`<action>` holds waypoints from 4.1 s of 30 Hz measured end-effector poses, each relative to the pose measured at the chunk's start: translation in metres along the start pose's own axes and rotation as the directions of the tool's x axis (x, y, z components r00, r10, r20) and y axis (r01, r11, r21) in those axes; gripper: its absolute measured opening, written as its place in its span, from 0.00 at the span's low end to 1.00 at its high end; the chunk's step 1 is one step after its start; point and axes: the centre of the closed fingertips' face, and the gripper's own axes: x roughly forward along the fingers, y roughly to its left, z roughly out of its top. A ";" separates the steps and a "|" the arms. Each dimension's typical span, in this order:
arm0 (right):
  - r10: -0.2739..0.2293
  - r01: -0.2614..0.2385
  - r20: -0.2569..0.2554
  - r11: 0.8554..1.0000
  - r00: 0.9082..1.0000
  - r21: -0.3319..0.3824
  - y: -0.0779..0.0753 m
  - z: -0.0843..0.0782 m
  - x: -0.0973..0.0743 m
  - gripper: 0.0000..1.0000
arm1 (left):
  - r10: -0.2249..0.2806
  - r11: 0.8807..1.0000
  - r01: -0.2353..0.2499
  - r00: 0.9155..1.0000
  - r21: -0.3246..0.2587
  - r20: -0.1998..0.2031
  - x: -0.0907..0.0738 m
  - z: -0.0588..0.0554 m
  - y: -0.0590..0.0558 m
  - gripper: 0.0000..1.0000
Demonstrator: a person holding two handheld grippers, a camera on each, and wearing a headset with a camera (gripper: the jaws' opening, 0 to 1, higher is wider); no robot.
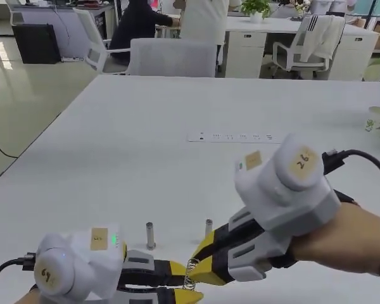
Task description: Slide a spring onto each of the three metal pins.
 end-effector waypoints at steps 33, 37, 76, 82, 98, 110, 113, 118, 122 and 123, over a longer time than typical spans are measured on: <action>0.055 -0.091 -0.303 0.990 0.951 -0.104 0.006 -0.022 0.021 0.09 | -0.016 0.999 0.019 0.998 0.048 -0.061 0.003 -0.004 -0.006 0.03; 0.046 -0.084 -0.319 0.991 0.947 -0.106 0.004 -0.026 0.020 0.09 | -0.017 0.999 0.019 0.998 0.040 -0.062 0.003 -0.005 -0.007 0.03; -0.037 0.023 -0.309 0.998 0.950 -0.050 -0.027 -0.032 -0.011 0.08 | 0.105 0.989 -0.102 0.994 -0.110 0.022 -0.015 -0.011 0.015 0.34; -0.063 0.056 -0.314 0.998 0.947 -0.034 -0.036 -0.038 -0.022 0.08 | 0.159 0.978 -0.154 0.987 -0.142 0.024 -0.025 -0.017 0.023 0.45; -0.138 0.151 -0.323 0.988 0.936 0.013 -0.066 -0.055 -0.060 0.08 | 0.275 0.942 -0.262 0.961 -0.211 0.031 -0.053 -0.029 0.039 0.54; -0.187 0.213 -0.379 0.977 0.906 0.028 -0.097 -0.071 -0.086 0.08 | 0.309 0.928 -0.296 0.951 -0.228 0.023 -0.061 -0.035 0.043 0.56; -0.194 0.222 -0.395 0.975 0.898 0.027 -0.104 -0.076 -0.088 0.08 | 0.312 0.927 -0.299 0.950 -0.228 0.023 -0.062 -0.035 0.044 0.56; -0.208 0.241 -0.406 0.970 0.890 0.031 -0.113 -0.079 -0.089 0.08 | 0.320 0.924 -0.306 0.947 -0.230 0.023 -0.064 -0.036 0.045 0.57; -0.214 0.250 -0.413 0.968 0.886 0.035 -0.120 -0.082 -0.085 0.08 | 0.328 0.921 -0.314 0.945 -0.230 0.022 -0.067 -0.035 0.047 0.57; -0.218 0.254 -0.420 0.967 0.881 0.031 -0.123 -0.083 -0.085 0.08 | 0.329 0.921 -0.315 0.944 -0.230 0.022 -0.068 -0.035 0.047 0.57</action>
